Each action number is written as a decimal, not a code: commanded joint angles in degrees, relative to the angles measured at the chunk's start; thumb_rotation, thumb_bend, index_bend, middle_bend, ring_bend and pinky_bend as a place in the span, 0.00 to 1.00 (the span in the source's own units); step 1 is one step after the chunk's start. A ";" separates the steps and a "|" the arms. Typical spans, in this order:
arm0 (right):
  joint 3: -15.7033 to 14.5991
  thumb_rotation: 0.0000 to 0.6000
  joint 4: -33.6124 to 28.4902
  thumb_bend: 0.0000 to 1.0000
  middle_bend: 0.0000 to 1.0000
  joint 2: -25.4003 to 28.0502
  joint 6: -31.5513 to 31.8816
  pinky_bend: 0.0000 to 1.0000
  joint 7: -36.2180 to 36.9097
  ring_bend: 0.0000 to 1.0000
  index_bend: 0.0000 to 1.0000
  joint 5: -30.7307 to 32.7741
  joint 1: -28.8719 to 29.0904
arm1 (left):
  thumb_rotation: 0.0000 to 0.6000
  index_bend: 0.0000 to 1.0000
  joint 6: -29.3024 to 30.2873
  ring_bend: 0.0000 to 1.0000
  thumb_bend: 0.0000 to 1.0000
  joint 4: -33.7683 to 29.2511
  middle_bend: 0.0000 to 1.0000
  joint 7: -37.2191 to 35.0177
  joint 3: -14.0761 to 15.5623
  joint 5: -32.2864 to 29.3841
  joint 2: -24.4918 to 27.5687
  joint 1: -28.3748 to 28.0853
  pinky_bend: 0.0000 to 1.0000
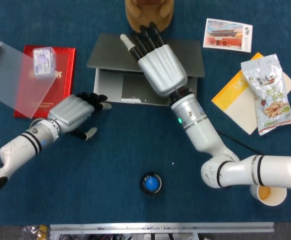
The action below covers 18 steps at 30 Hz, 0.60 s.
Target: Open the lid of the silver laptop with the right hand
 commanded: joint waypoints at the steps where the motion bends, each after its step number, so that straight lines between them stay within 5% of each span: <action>1: 0.61 1.00 -0.08 0.29 0.10 0.55 0.30 0.00 0.18 0.00 0.04 0.16 0.10 | 0.70 0.13 -0.02 0.07 0.44 -0.13 0.07 0.11 0.11 -0.17 0.08 -0.03 0.11; 18: 4.42 1.00 3.69 0.29 0.10 5.32 0.98 0.00 0.53 0.00 0.04 2.12 1.39 | 0.70 0.13 0.07 0.07 0.44 -0.54 0.07 0.81 0.34 -1.12 0.07 -0.37 0.11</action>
